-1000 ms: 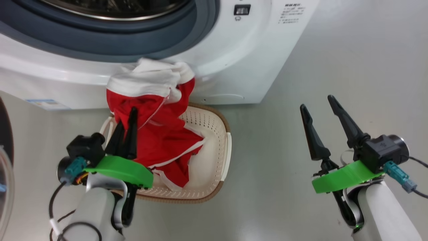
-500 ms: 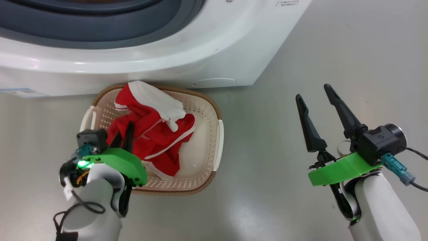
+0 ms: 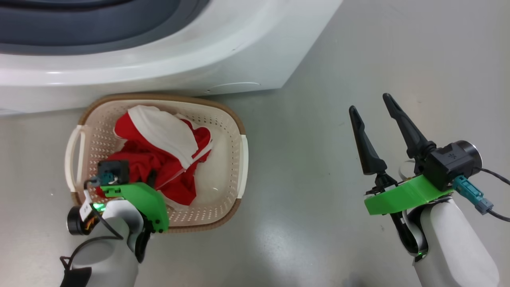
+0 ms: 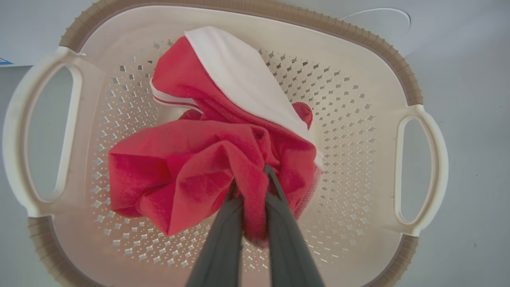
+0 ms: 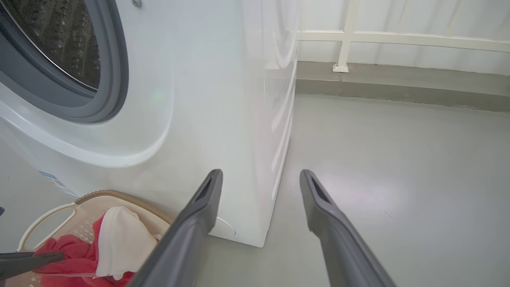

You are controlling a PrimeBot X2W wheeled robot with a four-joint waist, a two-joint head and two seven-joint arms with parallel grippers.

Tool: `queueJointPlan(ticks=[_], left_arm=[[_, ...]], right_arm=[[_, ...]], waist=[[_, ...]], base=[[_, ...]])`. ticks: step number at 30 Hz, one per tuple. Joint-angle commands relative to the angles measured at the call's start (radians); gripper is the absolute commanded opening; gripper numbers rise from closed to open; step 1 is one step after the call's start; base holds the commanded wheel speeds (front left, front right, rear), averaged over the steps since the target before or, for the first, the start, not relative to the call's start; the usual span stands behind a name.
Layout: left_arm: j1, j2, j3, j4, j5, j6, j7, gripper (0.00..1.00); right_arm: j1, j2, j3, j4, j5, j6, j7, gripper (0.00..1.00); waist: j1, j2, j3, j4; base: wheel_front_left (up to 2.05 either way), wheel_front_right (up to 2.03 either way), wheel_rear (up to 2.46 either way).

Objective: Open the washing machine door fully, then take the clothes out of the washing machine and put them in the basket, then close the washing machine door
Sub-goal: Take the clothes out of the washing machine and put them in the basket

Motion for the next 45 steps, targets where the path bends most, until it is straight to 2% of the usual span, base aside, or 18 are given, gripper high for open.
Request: queueJointPlan(ticks=[1,8,9,10,11,15,26,33,38,45], left_arm=[[-0.008,0.032,0.020,0.004,-0.014,0.001,0.005,0.00],[-0.018,0.033,0.016,0.019,-0.021,0.009,0.008,0.00],[-0.021,0.033,0.015,0.020,-0.020,0.014,0.001,0.02],[-0.023,0.033,0.015,0.021,-0.021,0.019,-0.005,0.46],[-0.025,0.033,0.016,0.022,-0.023,0.023,-0.008,1.00],[-0.033,0.030,0.021,0.024,-0.031,0.040,-0.037,1.00],[-0.020,0.008,0.018,-0.065,-0.053,0.002,-0.092,1.00],[0.074,0.006,0.059,-0.329,-0.033,-0.015,-0.093,1.00],[0.148,0.005,0.085,-0.466,-0.009,-0.021,-0.093,1.00],[0.237,0.005,0.101,-0.628,0.069,0.016,-0.093,1.00]], right_arm=[[-0.006,0.006,0.025,-0.020,0.014,0.006,-0.006,1.00],[-0.007,0.007,0.021,-0.013,0.015,0.006,-0.006,1.00],[-0.007,0.008,0.019,-0.012,0.015,0.006,-0.006,1.00],[-0.008,0.008,0.016,-0.010,0.015,0.006,-0.006,1.00],[-0.009,0.008,0.012,-0.008,0.013,0.006,-0.006,1.00],[-0.011,0.008,0.004,-0.007,0.007,0.006,-0.006,1.00],[0.009,0.009,-0.015,0.001,-0.007,0.006,-0.006,1.00],[0.025,0.009,-0.037,0.001,-0.019,0.006,-0.006,1.00],[0.046,0.009,-0.044,0.008,-0.022,0.006,-0.006,1.00],[0.073,0.009,-0.060,0.012,-0.025,0.006,-0.006,1.00]], waist=[[0.0000,0.0000,0.020,-0.020],[0.0000,0.0000,0.029,-0.027],[0.0000,0.0000,0.028,-0.026],[0.0000,0.0000,0.027,-0.025],[0.0000,0.0000,0.025,-0.023],[0.0000,0.0000,0.008,-0.014],[0.0000,0.0000,-0.076,0.031],[0.0000,0.0000,-0.150,0.061],[0.0000,0.0000,-0.199,0.073],[0.0000,0.0000,-0.262,0.085]], base=[[0.00,0.00,0.00],[0.00,0.00,0.00],[0.00,0.00,0.00],[0.00,0.00,0.00],[0.00,0.00,0.00],[0.00,0.00,0.00],[0.00,0.00,0.00],[0.00,0.00,0.00],[0.00,0.00,0.00],[0.00,0.00,0.00]])
